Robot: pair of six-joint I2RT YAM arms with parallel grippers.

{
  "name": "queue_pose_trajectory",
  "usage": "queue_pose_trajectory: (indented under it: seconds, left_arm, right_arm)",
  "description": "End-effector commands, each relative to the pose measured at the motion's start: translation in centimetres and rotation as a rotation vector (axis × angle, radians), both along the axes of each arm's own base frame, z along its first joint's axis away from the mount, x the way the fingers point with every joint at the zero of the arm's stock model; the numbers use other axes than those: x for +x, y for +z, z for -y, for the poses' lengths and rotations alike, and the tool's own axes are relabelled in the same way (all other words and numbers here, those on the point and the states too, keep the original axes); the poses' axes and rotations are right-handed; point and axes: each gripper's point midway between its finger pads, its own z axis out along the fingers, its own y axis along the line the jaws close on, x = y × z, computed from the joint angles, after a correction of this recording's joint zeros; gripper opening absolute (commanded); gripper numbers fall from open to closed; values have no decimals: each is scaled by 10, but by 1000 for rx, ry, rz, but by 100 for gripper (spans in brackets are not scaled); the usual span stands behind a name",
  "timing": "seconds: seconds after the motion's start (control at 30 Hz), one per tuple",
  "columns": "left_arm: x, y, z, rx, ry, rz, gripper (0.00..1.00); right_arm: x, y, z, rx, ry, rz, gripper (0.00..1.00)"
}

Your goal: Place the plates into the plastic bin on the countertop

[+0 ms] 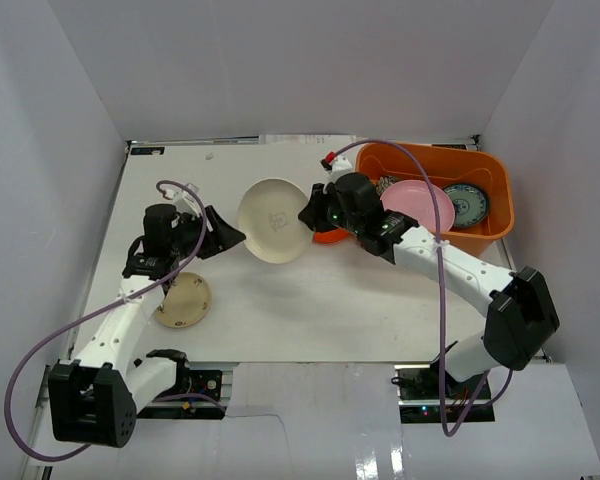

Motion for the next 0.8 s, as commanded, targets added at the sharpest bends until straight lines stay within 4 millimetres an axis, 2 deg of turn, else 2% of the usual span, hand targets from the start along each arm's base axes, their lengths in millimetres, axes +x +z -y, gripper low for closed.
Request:
queue_pose_trajectory:
  seconds: [0.0, 0.03, 0.07, 0.1, 0.13, 0.17, 0.2, 0.23, 0.3, 0.33, 0.43, 0.47, 0.5, 0.53, 0.57, 0.6, 0.63, 0.67, 0.7, 0.77]
  left_arm:
    - [-7, 47, 5, 32, -80, 129, 69]
    - [-12, 56, 4, 58, -98, 179, 78]
    - [-16, 55, 4, 67, -102, 188, 81]
    - [-22, 59, 8, 61, -122, 211, 84]
    - [-29, 62, 12, 57, -154, 243, 98]
    - [-38, 67, 15, 46, -174, 296, 98]
    - [-42, 71, 16, 39, -185, 324, 98]
    - [-49, 77, 21, 25, -219, 351, 98]
    - [-57, 87, 24, 15, -246, 394, 98]
    - [-60, 89, 27, 8, -261, 402, 98]
    - [-63, 90, 28, 0, -273, 402, 98]
    - [-63, 90, 29, -2, -275, 403, 98]
    - [-64, 90, 30, -7, -278, 400, 98]
    - [-65, 90, 30, -7, -280, 401, 98]
    - [-65, 90, 29, -6, -277, 401, 98]
    - [-65, 90, 29, -6, -274, 400, 98]
    - [-65, 89, 28, -2, -265, 394, 98]
    - [-62, 89, 26, 6, -247, 393, 98]
    - [-61, 89, 25, 10, -237, 390, 98]
    - [-59, 87, 22, 22, -214, 378, 98]
  right_arm:
    - [31, 57, 40, -2, -210, 169, 8]
    - [43, 66, 60, 6, -263, 181, 8]
    - [45, 82, 74, 44, -283, 195, 8]
    - [50, 87, 87, 65, -306, 193, 8]
    - [69, 89, 125, 79, -392, 184, 8]
    - [69, 99, 141, 136, -408, 173, 8]
    - [75, 97, 162, 146, -458, 165, 8]
    - [87, 84, 204, 132, -571, 147, 8]
    - [88, 76, 239, 141, -661, 132, 8]
    - [89, 60, 264, 122, -725, 108, 8]
    - [91, 34, 302, 95, -833, 61, 8]
    - [91, 14, 310, 79, -855, 17, 8]
    - [92, 6, 314, 74, -862, -4, 9]
    - [93, -1, 326, 70, -887, -25, 11]
    - [94, -6, 328, 62, -890, -42, 15]
    - [94, -9, 331, 50, -904, -54, 34]
    - [94, -7, 335, 32, -916, -46, 44]
    - [96, 6, 336, 37, -917, -17, 54]
    - [96, 11, 338, 30, -922, -12, 73]
    - [97, 35, 332, 39, -888, 39, 84]
